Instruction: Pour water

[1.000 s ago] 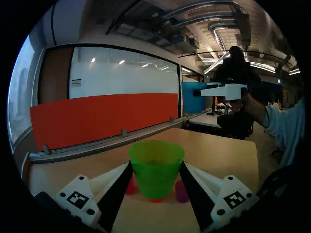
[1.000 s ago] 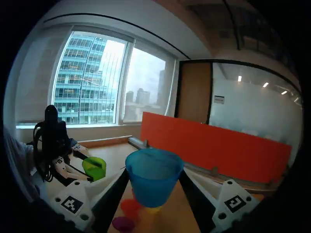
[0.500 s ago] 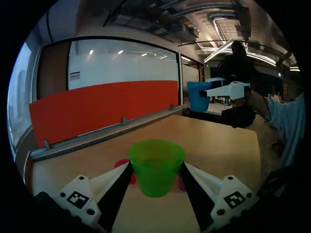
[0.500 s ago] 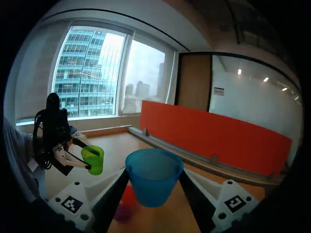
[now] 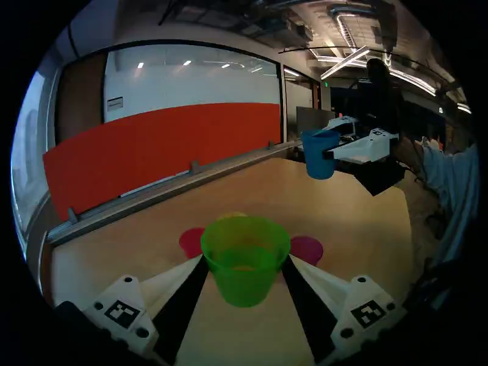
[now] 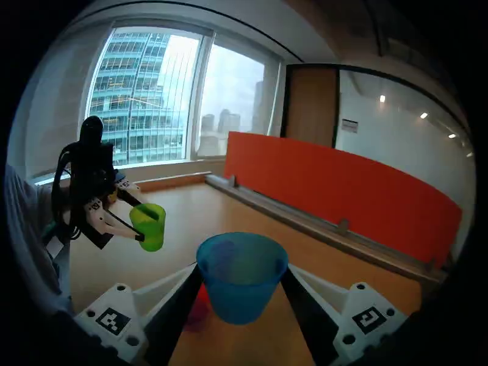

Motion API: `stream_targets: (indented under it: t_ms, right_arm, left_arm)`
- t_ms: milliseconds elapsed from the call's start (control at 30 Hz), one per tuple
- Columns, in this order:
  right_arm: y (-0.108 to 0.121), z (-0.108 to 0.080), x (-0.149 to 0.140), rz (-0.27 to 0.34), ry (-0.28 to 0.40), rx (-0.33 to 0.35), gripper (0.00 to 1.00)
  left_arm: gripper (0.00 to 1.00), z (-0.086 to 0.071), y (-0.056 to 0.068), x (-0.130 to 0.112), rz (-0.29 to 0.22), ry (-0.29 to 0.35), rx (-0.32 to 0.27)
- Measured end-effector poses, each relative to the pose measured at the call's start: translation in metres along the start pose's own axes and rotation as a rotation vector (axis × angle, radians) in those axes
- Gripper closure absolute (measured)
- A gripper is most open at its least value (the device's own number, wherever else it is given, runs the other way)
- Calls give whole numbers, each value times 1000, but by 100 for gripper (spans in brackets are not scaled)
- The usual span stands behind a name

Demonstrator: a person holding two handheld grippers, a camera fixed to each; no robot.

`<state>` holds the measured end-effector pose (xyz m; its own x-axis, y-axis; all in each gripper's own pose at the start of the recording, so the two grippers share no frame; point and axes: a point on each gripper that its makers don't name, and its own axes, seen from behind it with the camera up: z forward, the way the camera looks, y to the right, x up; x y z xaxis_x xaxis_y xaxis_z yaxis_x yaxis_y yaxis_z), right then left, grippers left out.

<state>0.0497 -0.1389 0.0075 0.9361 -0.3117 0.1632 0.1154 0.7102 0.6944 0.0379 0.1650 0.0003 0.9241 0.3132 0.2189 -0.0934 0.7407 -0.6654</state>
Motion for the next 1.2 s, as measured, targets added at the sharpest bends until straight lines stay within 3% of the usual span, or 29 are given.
stream_targets:
  t_ms: [300,800,1200]
  right_arm:
    - [-4,5,-29,18,-65,28,9]
    - [-10,12,-74,29,-162,57,9]
    - [-13,19,-108,36,-229,67,9]
  left_arm:
    - [17,7,-5,-21,9,-66,1]
    - [17,17,-4,-64,25,-220,-32]
    - [16,29,-4,-88,37,-289,-52]
